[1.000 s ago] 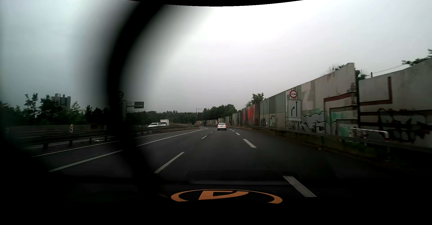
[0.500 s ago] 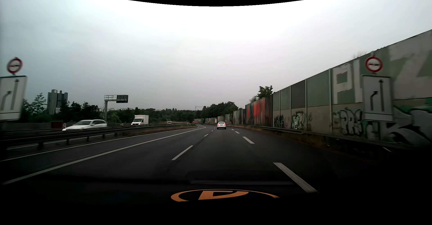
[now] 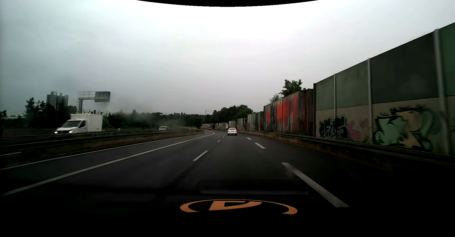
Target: Follow the waypoints while adhering to traffic rules and regulations
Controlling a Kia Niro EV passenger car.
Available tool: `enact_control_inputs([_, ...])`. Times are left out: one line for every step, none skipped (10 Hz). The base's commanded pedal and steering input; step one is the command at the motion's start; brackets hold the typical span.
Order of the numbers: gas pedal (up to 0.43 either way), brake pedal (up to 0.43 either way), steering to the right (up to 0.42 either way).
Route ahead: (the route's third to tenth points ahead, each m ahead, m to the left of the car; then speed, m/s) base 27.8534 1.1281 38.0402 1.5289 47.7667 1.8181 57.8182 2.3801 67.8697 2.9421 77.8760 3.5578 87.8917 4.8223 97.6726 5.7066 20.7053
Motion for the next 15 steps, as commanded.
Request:
enact_control_inputs([0.000,0.140,0.004])
enact_control_inputs([0.000,0.146,0.005])
enact_control_inputs([0.000,0.140,0.004])
enact_control_inputs([0.000,0.146,0.000])
enact_control_inputs([0.000,0.140,-0.001])
enact_control_inputs([0.000,0.134,-0.002])
enact_control_inputs([0.000,0.128,-0.001])
enact_control_inputs([0.000,0.122,-0.001])
enact_control_inputs([0.000,0.122,-0.001])
enact_control_inputs([0.000,0.116,-0.001])
enact_control_inputs([0.000,0.116,-0.001])
enact_control_inputs([0.000,0.110,-0.001])
enact_control_inputs([0.000,0.110,-0.002])
enact_control_inputs([0.000,0.104,-0.001])
enact_control_inputs([0.000,0.104,-0.003])
